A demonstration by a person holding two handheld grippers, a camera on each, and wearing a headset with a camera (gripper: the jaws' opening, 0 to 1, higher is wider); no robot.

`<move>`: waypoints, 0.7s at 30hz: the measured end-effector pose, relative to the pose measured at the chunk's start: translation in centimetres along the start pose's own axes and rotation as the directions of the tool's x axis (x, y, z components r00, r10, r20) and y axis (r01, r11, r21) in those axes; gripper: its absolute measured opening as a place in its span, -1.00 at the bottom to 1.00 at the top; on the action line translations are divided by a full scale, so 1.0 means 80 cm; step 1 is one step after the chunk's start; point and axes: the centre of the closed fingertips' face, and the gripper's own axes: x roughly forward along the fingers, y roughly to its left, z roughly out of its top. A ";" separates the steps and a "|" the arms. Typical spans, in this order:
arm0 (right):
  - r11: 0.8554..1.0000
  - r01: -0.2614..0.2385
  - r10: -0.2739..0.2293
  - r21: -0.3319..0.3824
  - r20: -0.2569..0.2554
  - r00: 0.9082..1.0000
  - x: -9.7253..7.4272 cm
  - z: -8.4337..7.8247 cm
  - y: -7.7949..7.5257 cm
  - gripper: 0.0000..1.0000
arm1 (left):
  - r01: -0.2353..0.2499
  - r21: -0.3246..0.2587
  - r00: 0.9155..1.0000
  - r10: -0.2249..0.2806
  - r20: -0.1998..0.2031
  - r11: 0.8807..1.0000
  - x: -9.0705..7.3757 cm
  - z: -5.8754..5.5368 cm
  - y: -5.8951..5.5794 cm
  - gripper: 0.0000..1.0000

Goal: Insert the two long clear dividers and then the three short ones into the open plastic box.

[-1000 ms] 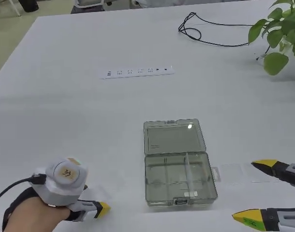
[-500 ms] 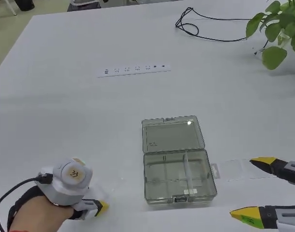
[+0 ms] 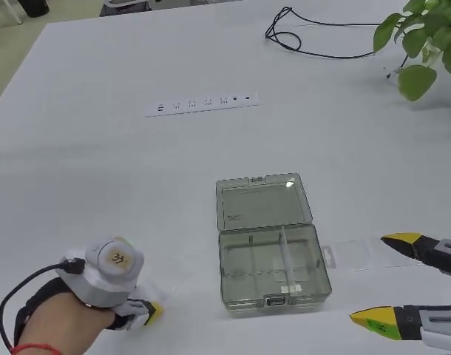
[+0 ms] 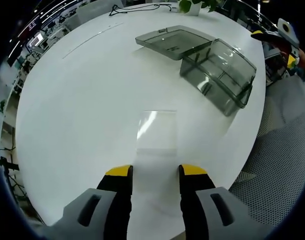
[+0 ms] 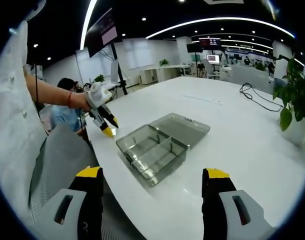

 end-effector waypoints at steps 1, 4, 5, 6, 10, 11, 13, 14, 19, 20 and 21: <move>1.000 0.002 -0.002 -0.001 0.001 1.000 0.000 0.000 0.000 0.63 | 0.001 0.002 1.000 -0.001 -0.006 1.000 0.000 0.000 0.000 -0.33; 1.000 0.009 -0.009 0.003 0.005 1.000 -0.002 0.000 -0.001 0.63 | 0.001 0.002 1.000 -0.001 -0.013 1.000 0.000 0.000 -0.001 -0.35; 1.000 0.010 -0.010 0.002 0.006 1.000 -0.002 0.000 -0.001 0.63 | 0.001 0.001 1.000 -0.001 -0.015 1.000 -0.001 0.000 -0.001 -0.35; 1.000 0.010 -0.011 0.004 0.007 1.000 -0.003 0.001 -0.001 0.63 | 0.001 0.002 1.000 -0.001 -0.017 1.000 -0.001 0.000 -0.002 -0.35; 1.000 0.009 -0.009 0.005 0.004 1.000 -0.003 -0.001 0.000 0.63 | 0.006 -0.005 1.000 -0.006 -0.025 1.000 -0.001 0.000 0.000 -0.36; 1.000 0.009 -0.009 0.004 0.003 1.000 -0.004 -0.002 0.001 0.63 | 0.008 -0.018 1.000 -0.009 -0.027 1.000 -0.001 0.001 0.000 -0.36; 1.000 0.011 -0.011 0.001 0.001 1.000 -0.004 -0.002 0.001 0.63 | 0.015 -0.035 1.000 -0.016 -0.026 0.999 -0.002 0.002 -0.001 -0.36; 1.000 0.011 -0.011 0.002 0.001 1.000 -0.005 -0.003 0.001 0.63 | 0.019 -0.039 1.000 -0.020 -0.024 0.999 -0.001 0.002 0.000 -0.36; 1.000 0.014 -0.014 -0.001 -0.004 1.000 -0.006 -0.003 0.001 0.63 | 0.045 -0.067 0.999 -0.045 -0.005 0.997 -0.001 0.002 -0.003 -0.37; 1.000 0.014 -0.014 -0.002 -0.006 1.000 -0.006 -0.003 0.001 0.63 | 0.055 -0.081 0.998 -0.055 0.002 0.995 -0.002 0.002 -0.006 -0.37; 1.000 0.015 -0.015 -0.005 -0.008 1.000 -0.006 -0.003 0.001 0.63 | 0.062 -0.087 0.998 -0.062 0.008 0.994 -0.002 0.002 -0.007 -0.37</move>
